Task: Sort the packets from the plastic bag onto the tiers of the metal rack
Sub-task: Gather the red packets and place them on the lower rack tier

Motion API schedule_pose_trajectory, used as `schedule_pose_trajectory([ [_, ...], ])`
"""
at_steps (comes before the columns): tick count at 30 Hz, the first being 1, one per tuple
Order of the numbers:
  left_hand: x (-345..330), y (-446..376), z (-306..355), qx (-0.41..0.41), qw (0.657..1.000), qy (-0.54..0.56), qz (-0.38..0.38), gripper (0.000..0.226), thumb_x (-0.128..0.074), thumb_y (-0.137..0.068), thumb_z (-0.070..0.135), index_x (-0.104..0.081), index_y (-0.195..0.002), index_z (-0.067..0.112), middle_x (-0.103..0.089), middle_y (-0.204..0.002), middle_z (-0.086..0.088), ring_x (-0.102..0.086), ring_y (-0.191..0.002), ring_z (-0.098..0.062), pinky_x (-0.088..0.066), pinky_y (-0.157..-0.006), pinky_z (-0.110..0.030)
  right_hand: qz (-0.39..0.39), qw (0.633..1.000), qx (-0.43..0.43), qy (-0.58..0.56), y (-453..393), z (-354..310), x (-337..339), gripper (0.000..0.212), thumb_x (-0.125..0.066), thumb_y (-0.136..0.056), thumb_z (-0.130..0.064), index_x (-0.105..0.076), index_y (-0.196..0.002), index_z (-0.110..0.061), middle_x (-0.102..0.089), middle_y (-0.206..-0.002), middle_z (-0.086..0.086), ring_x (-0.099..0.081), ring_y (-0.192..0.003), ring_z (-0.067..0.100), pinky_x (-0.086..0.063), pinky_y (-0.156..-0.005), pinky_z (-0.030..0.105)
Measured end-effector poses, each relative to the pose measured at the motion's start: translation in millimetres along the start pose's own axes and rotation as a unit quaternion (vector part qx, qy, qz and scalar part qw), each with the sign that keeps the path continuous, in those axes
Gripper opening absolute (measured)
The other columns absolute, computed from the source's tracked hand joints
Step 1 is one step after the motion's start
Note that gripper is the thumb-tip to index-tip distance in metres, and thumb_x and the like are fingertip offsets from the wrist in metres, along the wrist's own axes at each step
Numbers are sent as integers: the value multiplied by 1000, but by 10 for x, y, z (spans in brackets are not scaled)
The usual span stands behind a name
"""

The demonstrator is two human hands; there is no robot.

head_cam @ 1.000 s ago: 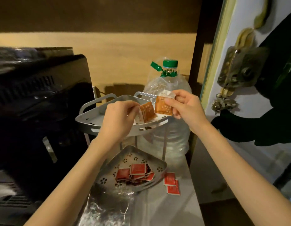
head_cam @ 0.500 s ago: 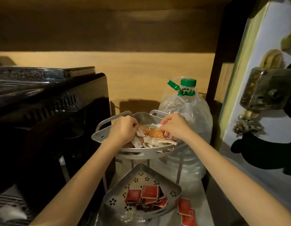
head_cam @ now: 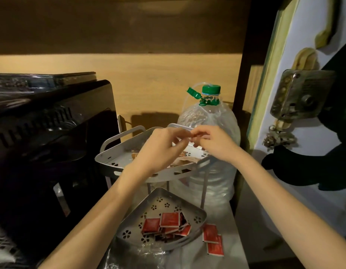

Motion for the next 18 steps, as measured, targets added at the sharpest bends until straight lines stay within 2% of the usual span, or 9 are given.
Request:
schedule_pose_trajectory([
  [1,-37,36,101,-6,999,37,-11,22,-52,-90,23,-65,-108,20,-68,-92,6,-60,-74,1,-45,-68,-8,14,999,7,-29,80,1,46,19,-55,-86,-5,-68,-96,-15,-69,-81,0,-64,-71,3,-49,-65,16],
  [3,-163,132,266,-15,994,95,-43,20,-54,-90,24,-65,-106,22,-67,-86,9,-62,-71,2,-47,-66,-9,55,996,17,-75,246,27,131,16,-57,-86,-4,-68,-91,-15,-66,-74,-2,-61,-59,-2,-47,-55,11],
  [7,-612,396,382,-11,982,150,-118,22,-56,-88,26,-64,-108,21,-71,-87,4,-64,-74,-2,-51,-72,-20,110,988,-1,-107,601,217,184,17,-58,-86,-6,-66,-85,-21,-66,-67,-3,-54,-49,-4,-45,-50,12],
  [10,-1030,553,279,32,969,174,-170,24,-57,-87,25,-62,-110,22,-70,-94,4,-63,-81,-1,-51,-77,-19,144,980,-51,-126,824,505,97,15,-58,-84,-3,-64,-89,-17,-66,-67,-2,-52,-48,-4,-44,-50,14],
  [15,-1721,868,-92,150,951,174,-206,31,-59,-84,15,-58,-115,13,-67,-106,-6,-63,-93,-15,-50,-84,-27,108,971,-172,-127,1175,1186,-285,18,-56,-86,-1,-61,-103,-4,-60,-77,-2,-56,-58,6,-41,-46,7],
  [18,-2042,1107,-288,200,944,150,-216,27,-63,-83,19,-61,-105,5,-68,-101,-16,-63,-90,-26,-50,-81,-38,67,957,-251,-129,1343,1595,-546,24,-59,-86,-3,-59,-110,-2,-59,-80,-2,-57,-66,12,-41,-46,8],
])
Point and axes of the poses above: each hand's wrist, its own y-axis away from the middle knuckle, its own x-axis out of the back of the hand, z = x × y, the point moved 1 cm from there along -y, towards the middle knuckle
